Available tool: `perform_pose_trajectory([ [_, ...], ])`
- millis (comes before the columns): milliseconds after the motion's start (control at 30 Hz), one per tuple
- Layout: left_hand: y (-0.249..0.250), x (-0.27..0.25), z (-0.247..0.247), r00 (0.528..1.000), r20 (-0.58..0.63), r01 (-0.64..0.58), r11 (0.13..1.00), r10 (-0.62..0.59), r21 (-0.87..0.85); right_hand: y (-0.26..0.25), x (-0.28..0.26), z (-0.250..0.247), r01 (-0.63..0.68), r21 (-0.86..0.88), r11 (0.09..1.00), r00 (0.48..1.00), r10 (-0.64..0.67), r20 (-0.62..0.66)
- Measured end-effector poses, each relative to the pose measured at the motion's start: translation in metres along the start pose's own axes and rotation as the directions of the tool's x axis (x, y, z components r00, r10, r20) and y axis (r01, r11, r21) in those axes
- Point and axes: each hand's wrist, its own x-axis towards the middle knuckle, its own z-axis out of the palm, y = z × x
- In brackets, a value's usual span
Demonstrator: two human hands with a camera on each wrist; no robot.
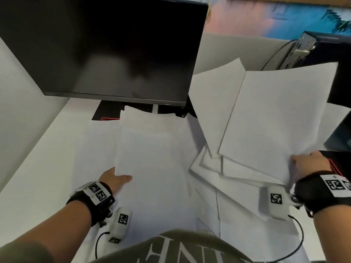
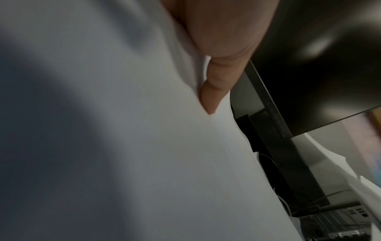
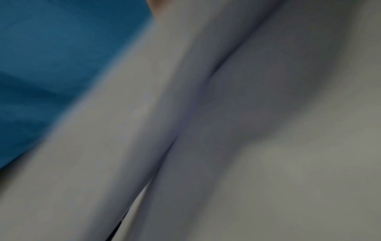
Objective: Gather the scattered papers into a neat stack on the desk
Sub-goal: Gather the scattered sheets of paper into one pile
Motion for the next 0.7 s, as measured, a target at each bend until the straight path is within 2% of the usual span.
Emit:
perform_pose_trajectory([
  [167, 0.002, -0.002, -0.001, 1.000, 0.003, 0.001, 1.000, -0.001, -0.007, -0.001, -0.005, 0.035, 0.035, -0.058, 0.998, 0.987, -0.025, 0.162],
  [267, 0.003, -0.003, -0.001, 1.000, 0.006, 0.006, 0.998, -0.006, -0.056, 0.010, -0.011, 0.061, 0.079, -0.127, 0.989, 0.951, -0.036, 0.308],
  [333, 0.005, -0.006, -0.001, 1.000, 0.011, 0.009, 0.996, -0.008, -0.093, 0.017, -0.016, 0.075, 0.069, -0.112, 0.991, 0.925, -0.022, 0.380],
  [500, 0.005, -0.004, -0.004, 0.999, 0.013, 0.052, 0.998, -0.051, -0.039, 0.018, -0.027, 0.092, 0.107, -0.101, 0.989, 0.874, -0.046, 0.483],
  [700, -0.005, 0.011, -0.007, 0.993, 0.033, 0.110, 0.993, -0.109, -0.030, -0.009, -0.049, 0.122, 0.193, -0.043, 0.980, 0.793, -0.130, 0.596],
])
